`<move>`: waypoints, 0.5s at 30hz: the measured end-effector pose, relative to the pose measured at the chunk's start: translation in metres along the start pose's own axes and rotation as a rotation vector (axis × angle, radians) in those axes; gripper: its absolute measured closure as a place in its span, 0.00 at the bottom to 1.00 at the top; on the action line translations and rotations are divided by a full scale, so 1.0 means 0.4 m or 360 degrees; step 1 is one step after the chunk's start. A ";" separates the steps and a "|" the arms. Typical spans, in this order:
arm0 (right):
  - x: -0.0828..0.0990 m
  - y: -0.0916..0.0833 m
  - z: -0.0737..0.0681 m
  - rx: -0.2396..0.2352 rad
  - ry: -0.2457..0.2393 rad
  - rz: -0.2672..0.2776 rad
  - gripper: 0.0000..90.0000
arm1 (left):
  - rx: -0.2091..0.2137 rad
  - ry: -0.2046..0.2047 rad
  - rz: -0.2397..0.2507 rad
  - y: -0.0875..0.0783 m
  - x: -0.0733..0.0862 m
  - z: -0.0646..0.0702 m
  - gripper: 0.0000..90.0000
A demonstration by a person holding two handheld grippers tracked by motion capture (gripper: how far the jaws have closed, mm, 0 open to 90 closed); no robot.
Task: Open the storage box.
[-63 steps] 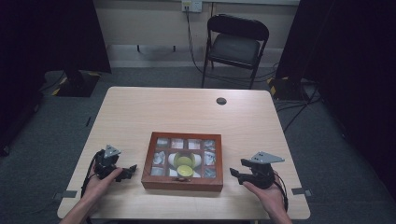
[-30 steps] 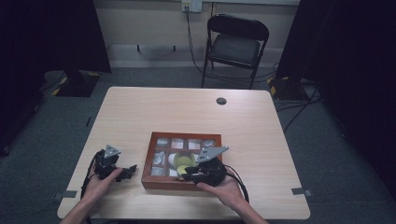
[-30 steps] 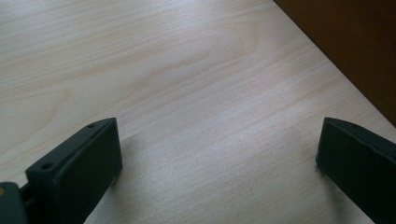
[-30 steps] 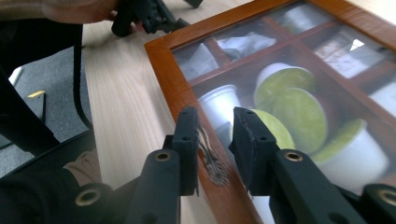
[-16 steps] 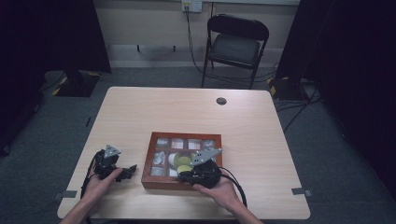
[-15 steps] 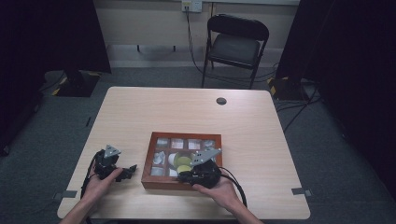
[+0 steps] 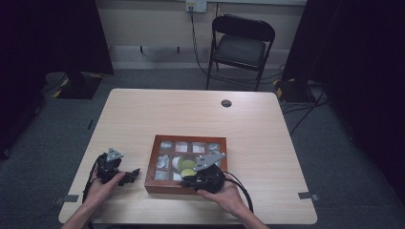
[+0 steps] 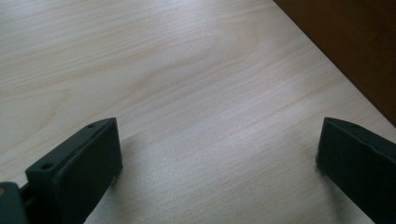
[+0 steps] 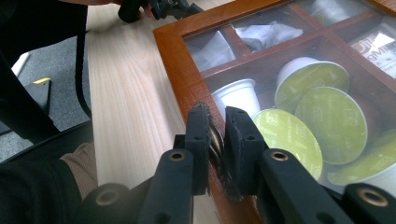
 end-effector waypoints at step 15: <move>0.000 -0.015 0.003 -0.0009 -0.0049 -0.0014 0.90 | 0.0001 0.0003 0.0001 0.000 0.000 0.000 0.00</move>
Point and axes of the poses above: each handheld gripper's, and its own axes: y roughly forward along the jaws, x roughly out of its underside, z roughly to its right, the point moved 10 cm from there along y, roughly forward along the jaws, and after that the axes turned 13 degrees about -y, right-handed, at the moved point
